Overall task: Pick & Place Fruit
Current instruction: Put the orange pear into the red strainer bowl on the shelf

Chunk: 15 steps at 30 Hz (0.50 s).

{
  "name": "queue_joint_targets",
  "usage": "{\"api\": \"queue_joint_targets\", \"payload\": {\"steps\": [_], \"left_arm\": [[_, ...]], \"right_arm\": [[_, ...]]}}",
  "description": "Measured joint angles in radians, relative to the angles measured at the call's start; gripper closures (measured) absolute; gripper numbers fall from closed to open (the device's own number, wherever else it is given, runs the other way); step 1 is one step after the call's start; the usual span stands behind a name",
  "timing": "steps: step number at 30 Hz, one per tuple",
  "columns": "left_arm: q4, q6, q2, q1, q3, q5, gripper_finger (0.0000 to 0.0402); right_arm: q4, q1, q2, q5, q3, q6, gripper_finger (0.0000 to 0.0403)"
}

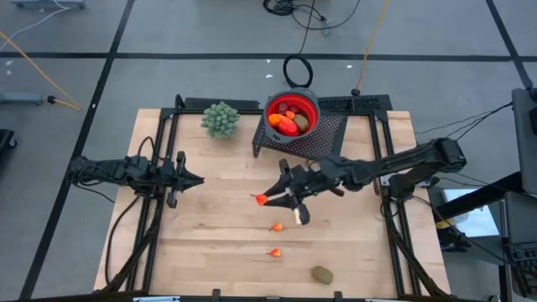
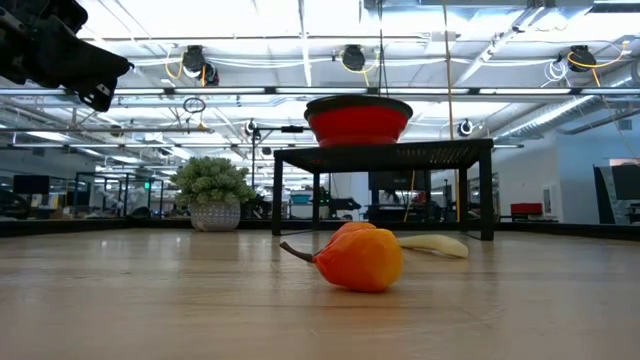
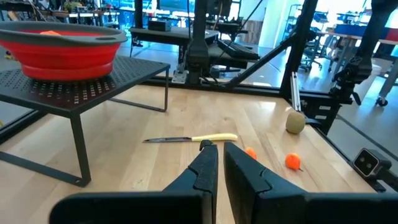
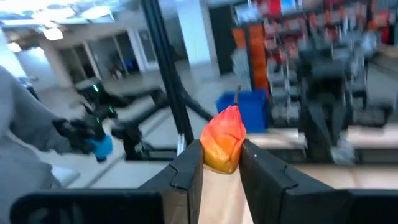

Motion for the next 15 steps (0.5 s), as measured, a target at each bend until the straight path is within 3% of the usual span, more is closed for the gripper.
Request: {"api": "queue_joint_targets", "payload": {"steps": [11,15], "left_arm": [[-0.016,-0.001,0.0,0.0,0.0,0.0,0.0376],[-0.016,-0.001,0.0,0.0,0.0,0.001,0.0376]], "right_arm": [[0.25,0.0,-0.014,-0.193,0.0,-0.157,0.0316],[0.291,0.001,-0.015,-0.199,0.0,-0.295,0.0316]]}}
